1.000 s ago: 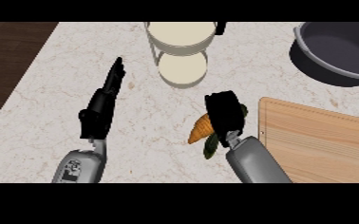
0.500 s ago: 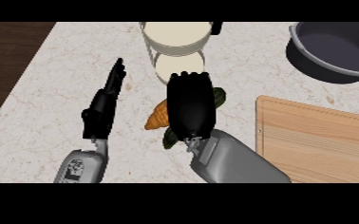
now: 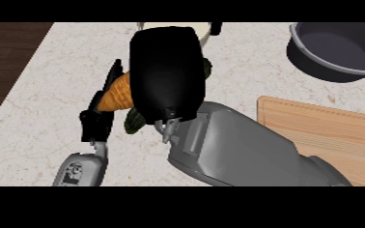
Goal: Pick the squash from the cutting board and place it in the tiered basket
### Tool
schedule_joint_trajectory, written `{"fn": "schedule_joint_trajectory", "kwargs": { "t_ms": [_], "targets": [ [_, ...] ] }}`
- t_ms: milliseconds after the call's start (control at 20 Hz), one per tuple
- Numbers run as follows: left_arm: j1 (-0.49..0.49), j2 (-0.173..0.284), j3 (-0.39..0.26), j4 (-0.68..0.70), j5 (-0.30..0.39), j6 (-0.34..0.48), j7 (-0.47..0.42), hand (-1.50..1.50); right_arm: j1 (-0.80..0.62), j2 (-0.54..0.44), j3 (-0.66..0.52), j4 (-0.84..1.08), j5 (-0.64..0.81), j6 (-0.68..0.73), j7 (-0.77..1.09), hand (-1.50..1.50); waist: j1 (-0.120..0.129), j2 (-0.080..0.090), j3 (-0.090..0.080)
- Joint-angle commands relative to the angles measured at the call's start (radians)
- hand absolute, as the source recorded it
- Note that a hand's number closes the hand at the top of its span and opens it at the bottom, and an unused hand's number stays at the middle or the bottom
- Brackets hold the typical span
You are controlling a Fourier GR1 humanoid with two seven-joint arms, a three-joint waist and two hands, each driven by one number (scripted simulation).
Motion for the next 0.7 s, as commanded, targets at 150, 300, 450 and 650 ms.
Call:
{"fn": "schedule_joint_trajectory", "kwargs": {
  "t_ms": [150,300,450,650],
  "targets": [
    [-0.034,0.012,0.02,-0.021,0.024,-0.019,0.033,0.0,-0.202,0.016,-0.123,0.129,-0.2,-0.135,0.203,1.5,0.001,0.006,0.001],
    [0.023,-0.013,-0.037,0.004,-0.006,0.027,-0.015,0.0,-0.289,0.016,-0.079,0.256,-0.225,-0.167,0.199,1.5,-0.004,0.008,0.0],
    [0.021,-0.004,-0.024,-0.031,-0.015,0.008,0.007,0.0,-0.356,0.016,-0.125,0.388,-0.2,-0.234,0.149,1.5,0.004,0.01,0.0],
    [-0.002,-0.008,-0.016,-0.051,-0.017,0.02,0.05,0.0,-0.408,0.016,-0.112,0.537,-0.156,-0.267,0.087,1.5,-0.003,0.012,0.001]
  ]
}}
